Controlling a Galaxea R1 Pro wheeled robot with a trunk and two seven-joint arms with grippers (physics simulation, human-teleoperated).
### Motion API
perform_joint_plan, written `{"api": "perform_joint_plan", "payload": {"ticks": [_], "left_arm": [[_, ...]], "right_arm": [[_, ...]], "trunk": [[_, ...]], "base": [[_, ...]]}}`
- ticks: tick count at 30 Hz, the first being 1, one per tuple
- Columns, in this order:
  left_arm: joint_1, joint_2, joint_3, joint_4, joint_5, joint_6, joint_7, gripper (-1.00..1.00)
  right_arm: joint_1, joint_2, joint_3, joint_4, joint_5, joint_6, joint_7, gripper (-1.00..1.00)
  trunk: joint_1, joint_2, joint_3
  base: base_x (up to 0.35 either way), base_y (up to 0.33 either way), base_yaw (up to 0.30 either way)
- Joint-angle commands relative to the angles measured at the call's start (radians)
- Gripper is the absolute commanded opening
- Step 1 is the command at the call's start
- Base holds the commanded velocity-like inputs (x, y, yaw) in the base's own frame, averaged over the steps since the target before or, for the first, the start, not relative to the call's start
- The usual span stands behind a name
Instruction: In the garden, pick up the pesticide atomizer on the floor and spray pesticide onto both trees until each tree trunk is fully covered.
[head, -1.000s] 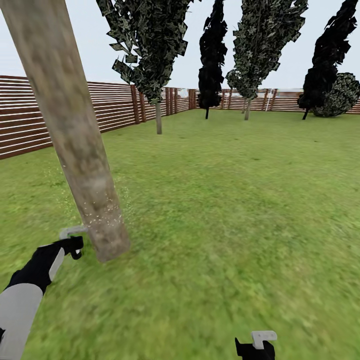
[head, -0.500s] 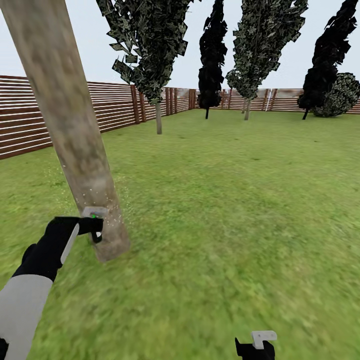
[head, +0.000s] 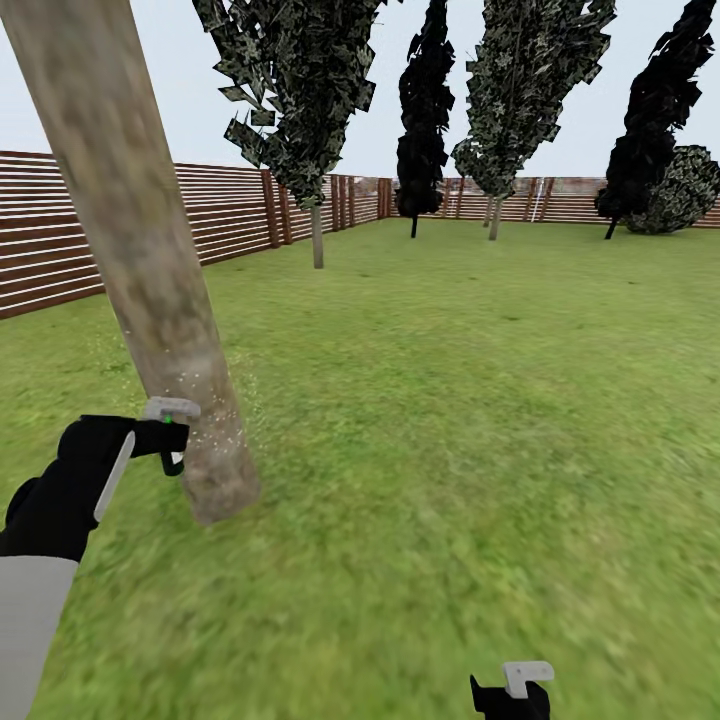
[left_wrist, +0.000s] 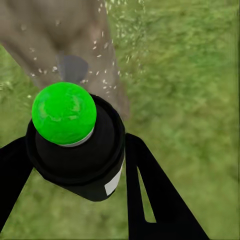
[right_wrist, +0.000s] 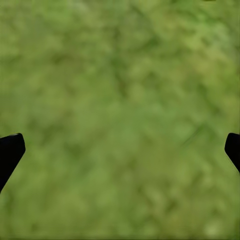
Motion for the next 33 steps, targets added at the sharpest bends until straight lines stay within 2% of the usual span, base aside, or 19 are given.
{"api": "perform_joint_plan", "payload": {"ticks": [1, 7, 10, 11, 12, 13, 14, 17, 20, 23, 25, 26, 27, 28, 30, 33], "left_arm": [[0.001, 0.0, 0.002, -0.004, -0.001, 0.001, 0.0, -1.0], [-0.003, -0.014, -0.001, -0.008, 0.002, 0.004, 0.006, -1.0], [-0.005, -0.007, 0.008, -0.009, -0.002, 0.005, 0.004, -1.0], [-0.004, -0.003, 0.019, -0.009, -0.004, 0.003, 0.004, -1.0], [0.001, 0.008, 0.099, -0.008, -0.008, -0.001, 0.005, -1.0], [0.001, 0.045, 0.129, -0.007, -0.008, 0.0, 0.001, -1.0], [0.002, 0.062, 0.135, -0.007, -0.008, 0.001, 0.0, -1.0], [0.002, 0.072, 0.134, -0.007, -0.006, 0.0, -0.002, -1.0], [-0.006, 0.045, 0.078, -0.013, 0.005, 0.007, -0.001, -1.0], [-0.012, 0.015, 0.072, -0.026, 0.005, 0.009, -0.001, -1.0], [-0.011, 0.026, 0.085, -0.029, -0.002, 0.009, 0.0, -1.0], [-0.008, 0.04, 0.113, -0.026, -0.005, 0.008, 0.0, -1.0], [-0.002, 0.06, 0.149, -0.017, -0.006, 0.005, -0.001, -1.0], [0.002, 0.087, 0.165, -0.004, -0.006, -0.001, -0.003, -1.0], [0.009, 0.106, 0.161, 0.006, -0.004, -0.007, -0.004, -1.0], [0.023, 0.107, 0.156, 0.008, -0.001, -0.009, -0.004, -1.0]], "right_arm": [[0.0, -0.001, 0.0, 0.0, 0.0, 0.0, 0.0, 1.0], [0.0, -0.002, 0.001, 0.0, 0.001, 0.0, 0.0, 1.0], [0.0, -0.002, 0.001, 0.0, 0.001, 0.001, 0.0, 1.0], [0.0, -0.002, 0.001, 0.0, 0.001, 0.001, 0.0, 1.0], [0.0, -0.001, 0.001, 0.0, 0.001, 0.001, 0.0, 1.0], [0.0, 0.0, 0.001, 0.0, 0.001, 0.001, 0.0, 1.0], [0.0, 0.0, 0.001, 0.0, 0.001, 0.001, 0.0, 1.0], [0.0, 0.0, 0.001, 0.0, 0.001, 0.001, 0.0, 1.0], [0.0, 0.0, 0.001, 0.0, 0.001, 0.001, 0.0, 1.0], [0.0, 0.0, 0.001, 0.0, 0.001, 0.001, 0.0, 1.0], [0.0, 0.0, 0.001, 0.0, 0.001, 0.001, 0.0, 1.0], [0.0, 0.0, 0.001, 0.0, 0.001, 0.001, 0.0, 1.0], [0.0, 0.0, 0.001, 0.0, 0.001, 0.001, 0.0, 1.0], [0.0, 0.0, 0.001, 0.0, 0.001, 0.001, 0.0, 1.0], [0.0, 0.0, 0.001, 0.0, 0.0, 0.001, 0.0, 1.0], [0.0, 0.0, 0.001, 0.0, 0.0, 0.001, 0.0, 1.0]], "trunk": [[0.0, 0.0, 0.0], [0.0, 0.0, 0.0], [0.0, 0.0, 0.0], [0.0, 0.0, 0.0], [0.0, 0.0, 0.0], [0.0, 0.0, 0.0], [0.0, 0.0, 0.0], [0.0, 0.0, 0.0], [0.0, 0.0, 0.0], [0.0, 0.0, 0.0], [0.0, 0.0, 0.0], [0.0, 0.0, 0.0], [0.0, 0.0, 0.0], [0.0, 0.0, 0.0], [0.0, 0.0, 0.0], [0.0, 0.0, 0.0]], "base": [[0.206, 0.0, 0.0], [0.326, 0.0, 0.0], [0.165, 0.0, 0.0], [0.033, 0.0, 0.0], [0.006, 0.0, 0.0], [0.001, 0.0, 0.0], [0.0, 0.0, 0.0], [0.0, 0.0, 0.0], [0.0, 0.0, 0.0], [0.0, 0.0, 0.0], [0.0, 0.0, 0.0], [0.0, 0.0, 0.0], [0.0, 0.0, 0.0], [0.0, 0.0, 0.0], [0.0, 0.0, 0.0], [0.109, 0.048, 0.0]]}}
